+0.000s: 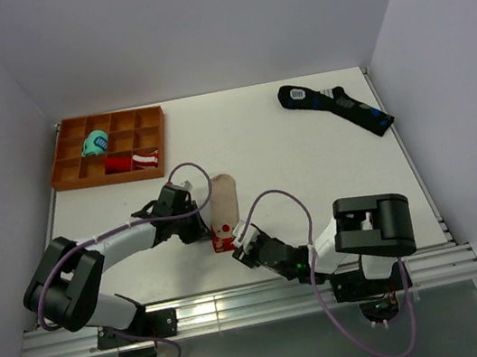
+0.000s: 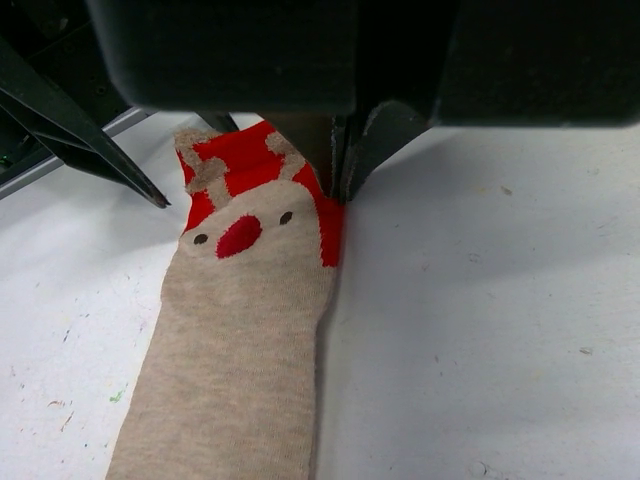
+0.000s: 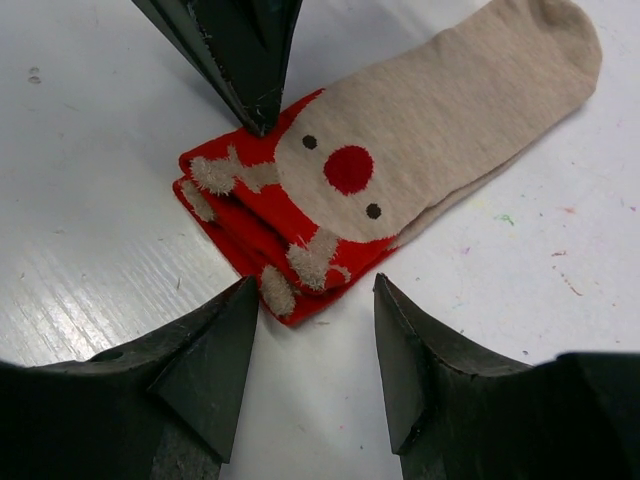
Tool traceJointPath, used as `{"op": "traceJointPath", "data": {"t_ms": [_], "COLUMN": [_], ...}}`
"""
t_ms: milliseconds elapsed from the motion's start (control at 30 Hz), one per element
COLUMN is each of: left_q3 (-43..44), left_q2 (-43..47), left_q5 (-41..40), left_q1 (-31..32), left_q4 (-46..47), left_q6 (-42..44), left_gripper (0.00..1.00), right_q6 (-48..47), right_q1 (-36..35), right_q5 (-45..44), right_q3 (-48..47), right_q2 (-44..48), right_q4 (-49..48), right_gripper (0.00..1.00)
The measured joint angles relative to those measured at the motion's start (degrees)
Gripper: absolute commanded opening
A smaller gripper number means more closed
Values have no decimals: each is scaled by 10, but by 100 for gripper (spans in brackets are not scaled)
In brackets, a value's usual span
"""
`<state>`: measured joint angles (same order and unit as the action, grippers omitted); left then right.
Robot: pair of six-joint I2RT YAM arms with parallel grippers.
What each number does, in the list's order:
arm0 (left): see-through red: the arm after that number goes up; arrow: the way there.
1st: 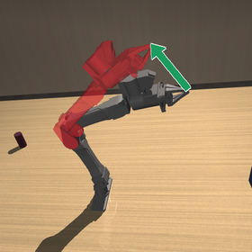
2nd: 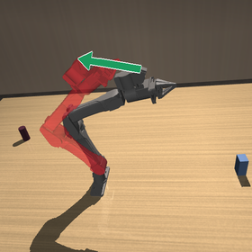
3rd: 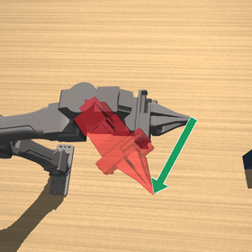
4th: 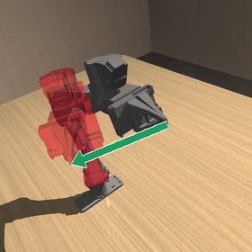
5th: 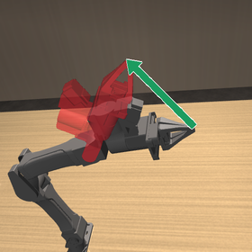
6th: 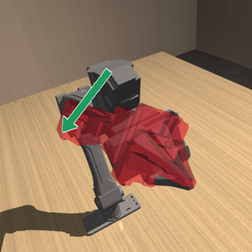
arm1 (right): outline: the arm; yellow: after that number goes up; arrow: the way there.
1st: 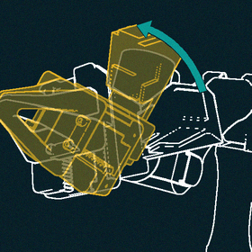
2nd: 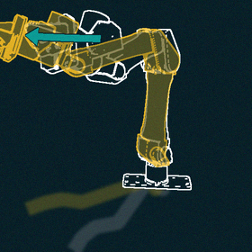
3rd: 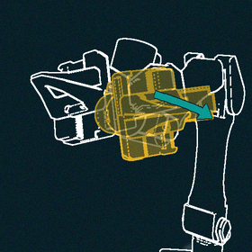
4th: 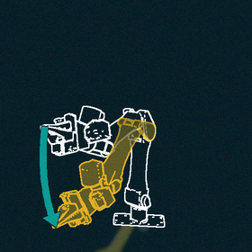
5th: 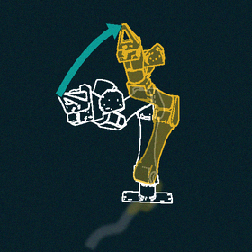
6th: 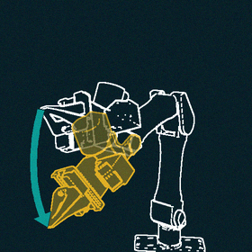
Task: Roll the socks
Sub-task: Roll the sock at the center of the board.
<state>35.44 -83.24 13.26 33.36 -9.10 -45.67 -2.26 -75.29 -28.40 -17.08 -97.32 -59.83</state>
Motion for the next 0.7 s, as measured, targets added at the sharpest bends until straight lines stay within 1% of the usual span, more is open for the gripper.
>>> {"op": "traceJointPath", "data": {"t_ms": [233, 433, 700], "left_q3": [0, 0, 0], "left_q2": [0, 0, 0], "left_q5": [4, 5, 6], "left_q1": [-3, -7, -12], "left_q4": [0, 0, 0], "left_q6": [3, 6, 10], "left_gripper": [0, 0, 0], "right_q6": [-14, -28, -34], "right_q1": [-10, -10, -10], "right_q5": [-9, -4, 11], "right_q3": [-4, -42, -58], "right_q2": [17, 1, -15], "right_q4": [22, 35, 50], "right_gripper": [57, 58, 58]}}
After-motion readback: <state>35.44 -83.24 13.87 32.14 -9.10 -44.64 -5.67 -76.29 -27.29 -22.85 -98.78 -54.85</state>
